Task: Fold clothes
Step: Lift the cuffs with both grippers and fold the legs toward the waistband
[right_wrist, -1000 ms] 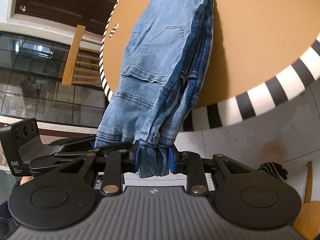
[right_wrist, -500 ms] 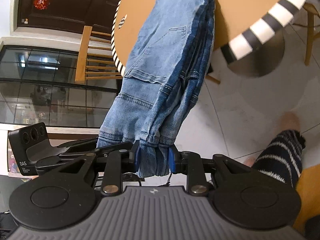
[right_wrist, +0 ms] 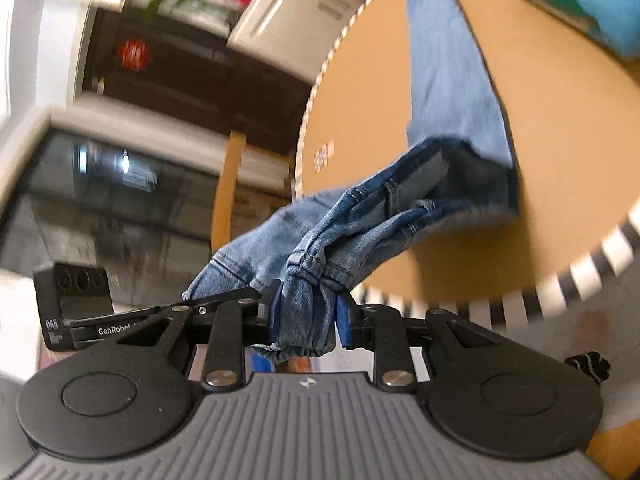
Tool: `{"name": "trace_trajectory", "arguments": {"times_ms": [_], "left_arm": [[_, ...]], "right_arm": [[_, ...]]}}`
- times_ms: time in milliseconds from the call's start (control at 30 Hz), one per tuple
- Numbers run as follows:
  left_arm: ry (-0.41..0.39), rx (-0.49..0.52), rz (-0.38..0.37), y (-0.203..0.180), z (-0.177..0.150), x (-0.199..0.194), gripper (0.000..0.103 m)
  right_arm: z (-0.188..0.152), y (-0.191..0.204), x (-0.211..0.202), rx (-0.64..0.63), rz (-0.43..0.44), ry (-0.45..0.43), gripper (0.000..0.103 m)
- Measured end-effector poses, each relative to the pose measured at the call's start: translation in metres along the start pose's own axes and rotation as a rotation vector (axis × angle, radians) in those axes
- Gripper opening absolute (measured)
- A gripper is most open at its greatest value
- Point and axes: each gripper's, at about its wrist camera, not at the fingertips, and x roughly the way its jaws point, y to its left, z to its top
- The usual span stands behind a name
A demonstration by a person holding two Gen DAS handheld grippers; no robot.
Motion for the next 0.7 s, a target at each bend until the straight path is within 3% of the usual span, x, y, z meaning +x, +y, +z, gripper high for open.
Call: {"name": "trace_trajectory", "arguments": {"times_ms": [233, 467, 700], "left_arm": [[-0.053, -0.121, 0.053, -0.010, 0.145, 0.027, 0.043], [-0.085, -0.194, 0.084, -0.024, 0.274, 0.057, 0.043], [-0.049, -0.282, 0.115, -0.019, 0.380, 0.116, 0.044]], "right_arm": [[0.134, -0.011, 0.034, 0.054, 0.028, -0.083, 0.028], [0.258, -0.030, 0.072, 0.080, 0.085, -0.075, 0.028], [0.346, -0.056, 0.098, 0.141, 0.070, -0.040, 0.028]]}}
